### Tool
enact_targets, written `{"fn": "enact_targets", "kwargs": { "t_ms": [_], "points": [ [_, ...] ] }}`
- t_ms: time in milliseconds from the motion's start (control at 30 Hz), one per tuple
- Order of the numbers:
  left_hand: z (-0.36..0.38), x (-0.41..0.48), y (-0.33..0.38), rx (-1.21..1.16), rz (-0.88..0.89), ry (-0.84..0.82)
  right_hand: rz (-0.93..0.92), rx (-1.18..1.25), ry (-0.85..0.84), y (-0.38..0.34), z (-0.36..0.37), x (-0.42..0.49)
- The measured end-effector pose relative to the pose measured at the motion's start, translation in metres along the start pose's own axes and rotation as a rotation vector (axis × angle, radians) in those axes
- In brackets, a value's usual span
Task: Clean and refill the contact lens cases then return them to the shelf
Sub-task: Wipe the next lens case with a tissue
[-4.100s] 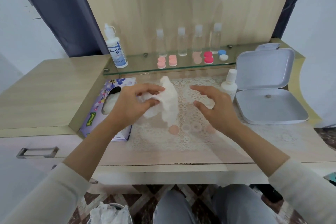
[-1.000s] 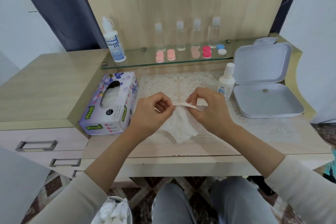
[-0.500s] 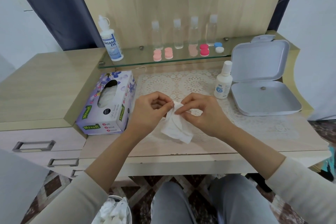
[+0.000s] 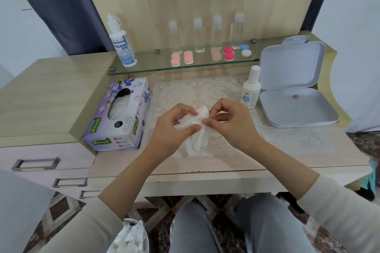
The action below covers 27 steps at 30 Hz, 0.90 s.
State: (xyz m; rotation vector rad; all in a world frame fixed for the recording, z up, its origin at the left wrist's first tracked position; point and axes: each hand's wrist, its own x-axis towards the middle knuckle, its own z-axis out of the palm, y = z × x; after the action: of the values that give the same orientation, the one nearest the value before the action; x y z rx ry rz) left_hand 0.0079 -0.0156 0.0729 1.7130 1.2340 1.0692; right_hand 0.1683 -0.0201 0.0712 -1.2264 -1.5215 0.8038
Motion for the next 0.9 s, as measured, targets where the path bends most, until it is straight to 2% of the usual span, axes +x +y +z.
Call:
{"fn": "enact_targets", "kwargs": {
  "t_ms": [133, 200, 267, 367, 433, 533, 900],
  "points": [
    [-0.006, 0.002, 0.001, 0.010, -0.018, 0.011, -0.058, -0.010, -0.061, 0.003, -0.004, 0.001],
    [-0.014, 0.003, 0.000, 0.026, -0.043, 0.000, -0.055, -0.109, -0.060, 0.007, -0.011, 0.004],
    [-0.023, 0.005, -0.001, 0.061, -0.090, -0.017, -0.058, -0.330, -0.101, 0.014, -0.020, 0.008],
    [-0.030, 0.007, -0.004, 0.102, -0.147, -0.045, -0.093, -0.745, -0.271, 0.028, -0.028, 0.012],
    [-0.028, 0.009, -0.007, 0.112, -0.155, -0.065, -0.080, -0.872, -0.374, 0.035, -0.026, 0.012],
    [-0.021, 0.010, -0.015, 0.124, -0.162, -0.102, -0.043, -0.914, -0.433, 0.043, -0.016, 0.012],
    [0.017, 0.020, -0.041, 0.141, -0.146, -0.137, -0.098, -0.680, -0.269, 0.064, -0.007, 0.002]
  ]
}}
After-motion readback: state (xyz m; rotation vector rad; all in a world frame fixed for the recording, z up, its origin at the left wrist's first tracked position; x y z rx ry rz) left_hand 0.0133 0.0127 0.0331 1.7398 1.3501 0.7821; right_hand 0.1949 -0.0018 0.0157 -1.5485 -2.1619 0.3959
